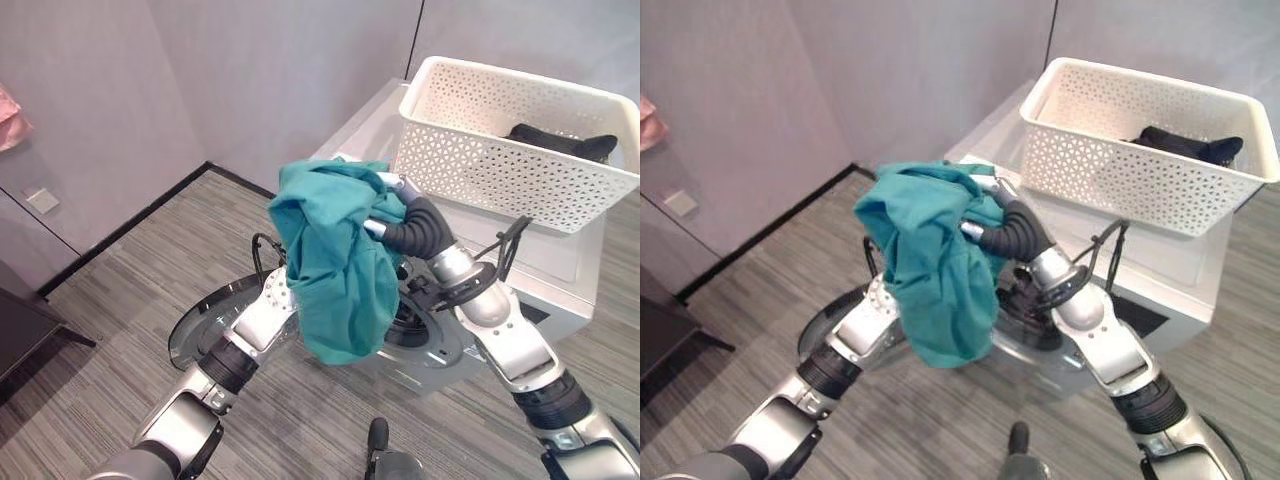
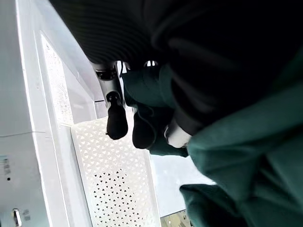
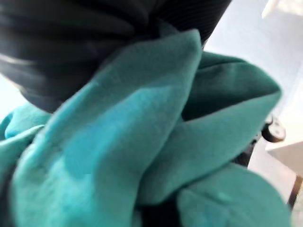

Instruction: Grab the laundry basket,head to the washer,open it,put in the laundry and shut it.

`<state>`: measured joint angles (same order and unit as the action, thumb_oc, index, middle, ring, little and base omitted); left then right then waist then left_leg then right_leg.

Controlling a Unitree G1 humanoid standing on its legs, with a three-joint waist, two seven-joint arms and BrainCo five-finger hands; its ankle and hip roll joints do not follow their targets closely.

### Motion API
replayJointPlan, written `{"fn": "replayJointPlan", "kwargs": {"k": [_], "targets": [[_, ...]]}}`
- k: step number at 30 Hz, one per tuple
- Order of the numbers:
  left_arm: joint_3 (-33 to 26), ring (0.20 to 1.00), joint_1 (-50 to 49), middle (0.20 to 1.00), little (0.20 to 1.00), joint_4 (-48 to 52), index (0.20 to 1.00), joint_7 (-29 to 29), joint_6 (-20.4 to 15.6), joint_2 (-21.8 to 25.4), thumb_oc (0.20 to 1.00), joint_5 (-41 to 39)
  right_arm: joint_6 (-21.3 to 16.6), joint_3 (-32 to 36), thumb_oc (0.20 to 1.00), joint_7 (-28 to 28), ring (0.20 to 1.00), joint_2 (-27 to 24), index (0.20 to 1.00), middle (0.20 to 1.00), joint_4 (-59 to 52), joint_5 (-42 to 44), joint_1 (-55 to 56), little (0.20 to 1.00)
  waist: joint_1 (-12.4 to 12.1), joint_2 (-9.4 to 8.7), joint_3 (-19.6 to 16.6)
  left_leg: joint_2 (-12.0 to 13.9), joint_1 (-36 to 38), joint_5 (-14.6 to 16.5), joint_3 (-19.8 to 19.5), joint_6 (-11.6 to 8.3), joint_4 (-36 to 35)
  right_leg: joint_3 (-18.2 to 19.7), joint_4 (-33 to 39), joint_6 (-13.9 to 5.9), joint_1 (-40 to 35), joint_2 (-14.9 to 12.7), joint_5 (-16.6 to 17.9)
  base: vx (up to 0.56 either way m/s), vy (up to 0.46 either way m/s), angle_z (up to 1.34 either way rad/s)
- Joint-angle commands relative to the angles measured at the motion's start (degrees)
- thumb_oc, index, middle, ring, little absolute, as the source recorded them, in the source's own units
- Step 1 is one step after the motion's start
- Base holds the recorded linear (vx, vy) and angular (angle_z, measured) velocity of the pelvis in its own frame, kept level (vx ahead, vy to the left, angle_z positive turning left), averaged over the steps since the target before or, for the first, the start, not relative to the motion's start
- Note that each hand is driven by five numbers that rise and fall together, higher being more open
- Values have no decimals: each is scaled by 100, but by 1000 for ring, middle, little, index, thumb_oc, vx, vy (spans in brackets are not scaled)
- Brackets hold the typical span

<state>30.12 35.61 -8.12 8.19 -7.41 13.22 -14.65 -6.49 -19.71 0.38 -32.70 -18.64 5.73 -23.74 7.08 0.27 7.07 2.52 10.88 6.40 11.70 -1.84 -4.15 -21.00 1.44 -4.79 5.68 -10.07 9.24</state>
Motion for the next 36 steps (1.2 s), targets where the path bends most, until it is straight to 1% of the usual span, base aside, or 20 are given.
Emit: {"fn": "replayJointPlan", "kwargs": {"k": [1,5,6,10,11,12,16,19,20,26,27,28,29,30,33,34,35,36], "targets": [[-39,200,295,200,200,-75,200,-44,-476,-263,200,87,-248,-330,200,202,200,93,200,200,53,153,128,200,-144,-396,-330,207,344,357,55,-33,-19,110,-174,-501,-26,-496,-209,0,0,0],[-28,200,68,200,200,-131,200,-93,-451,-267,200,16,-226,-303,200,227,200,101,200,200,35,132,309,200,-177,-429,-333,212,362,372,59,-37,-11,103,-169,-499,-56,-493,-213,13,3,3],[-30,200,-72,200,200,-189,200,-120,-419,-263,200,8,-200,-278,200,243,200,83,200,200,37,103,474,200,-188,-422,-309,246,389,403,61,-46,-2,121,-189,-498,-77,-463,-245,7,5,4],[-10,200,-244,200,200,-220,200,-154,-387,-196,200,102,-161,-175,200,267,200,9,200,200,8,68,735,200,-182,-448,-318,228,373,382,52,-43,-10,135,-174,-489,-67,-478,-231,2,1,1],[5,200,-377,200,200,-252,200,-181,-383,-172,200,162,-156,-101,457,293,457,-52,457,457,-16,73,881,457,-187,-452,-322,226,389,385,54,-43,-24,128,-167,-489,-81,-475,-233,0,0,0],[11,200,-458,200,200,-295,200,-189,-386,-167,200,177,-163,-34,1000,280,1000,-88,1000,1000,-12,103,976,1000,-177,-454,-317,219,402,387,54,-43,-39,132,-165,-487,-85,-470,-235,0,0,0],[12,200,-610,200,200,-421,200,-196,-397,-138,200,177,-279,312,1000,170,1000,-155,1000,1000,-40,266,1186,1000,-136,-447,-318,211,424,386,74,-45,-67,139,-156,-494,-88,-469,-225,0,0,0],[-9,200,-750,200,200,-438,200,-250,-405,-112,200,128,-425,778,1000,69,1000,-265,1000,1000,-207,282,1379,1000,-79,-426,-328,240,464,417,104,-54,-73,158,-150,-510,-110,-432,-239,0,0,0],[14,200,-863,200,200,-508,200,-310,-398,-120,200,113,-548,1148,1000,97,1000,-354,1000,1000,-362,510,1560,1000,-14,-446,-356,240,495,438,136,-51,-79,191,-157,-518,-108,-411,-238,0,0,0],[59,200,-1089,200,200,-606,200,-426,-417,-130,200,-5,-707,1628,1000,253,1000,-426,1000,1000,-490,1103,1964,1000,81,-501,-402,211,524,448,205,-43,-85,253,-152,-525,-86,-400,-208,0,3,-1],[101,200,-1169,200,200,-602,200,-487,-411,-159,200,-105,-696,1643,1000,412,1000,-428,1000,1000,-486,1348,2126,1000,96,-511,-403,213,533,450,227,-40,-85,263,-156,-527,-80,-393,-205,0,0,0],[106,200,-1174,200,200,-603,200,-489,-413,-161,200,-106,-697,1651,1000,420,1000,-430,1000,1000,-488,1357,2137,1000,89,-510,-407,212,535,451,230,-40,-85,266,-157,-527,-79,-392,-205,0,0,0],[253,200,-1298,200,200,-646,200,-612,-379,-268,200,-342,-648,1474,1000,742,1000,-302,1000,1000,-324,2070,2427,1000,105,-515,-373,229,575,474,276,-37,-74,273,-182,-532,-85,-368,-211,-24,9,-4],[296,200,-1348,200,200,-676,200,-669,-369,-316,200,-439,-618,1434,1000,880,1000,-269,1000,1000,-267,2294,2546,1000,113,-525,-365,224,575,474,287,-38,-74,275,-182,-533,-77,-369,-208,-36,4,-16],[503,200,-1553,200,200,-791,200,-848,-332,-459,200,-742,-475,1159,1000,1183,1000,-134,1000,1000,82,2823,2956,1000,161,-560,-335,216,578,469,326,-42,-66,306,-183,-536,-44,-364,-191,-32,-7,-18],[506,200,-1553,200,200,-792,200,-848,-334,-456,200,-742,-477,1161,1000,1186,1000,-131,1000,1000,83,2825,2957,1000,162,-577,-348,198,560,449,324,-39,-71,309,-173,-533,-29,-379,-177,-41,-2,-5],[694,200,-1607,200,200,-918,200,-954,-290,-539,200,-813,-355,1005,1000,1509,1000,28,1000,1000,369,3497,3153,1000,208,-591,-311,189,547,434,359,-41,-68,332,-188,-536,32,-372,-164,-39,4,-1],[767,200,-1623,200,200,-977,200,-995,-288,-569,200,-822,-353,916,1000,1589,1000,109,1000,1000,514,3655,3282,1000,227,-577,-281,202,562,448,375,-48,-66,333,-202,-545,31,-362,-170,-47,7,-5]]}}
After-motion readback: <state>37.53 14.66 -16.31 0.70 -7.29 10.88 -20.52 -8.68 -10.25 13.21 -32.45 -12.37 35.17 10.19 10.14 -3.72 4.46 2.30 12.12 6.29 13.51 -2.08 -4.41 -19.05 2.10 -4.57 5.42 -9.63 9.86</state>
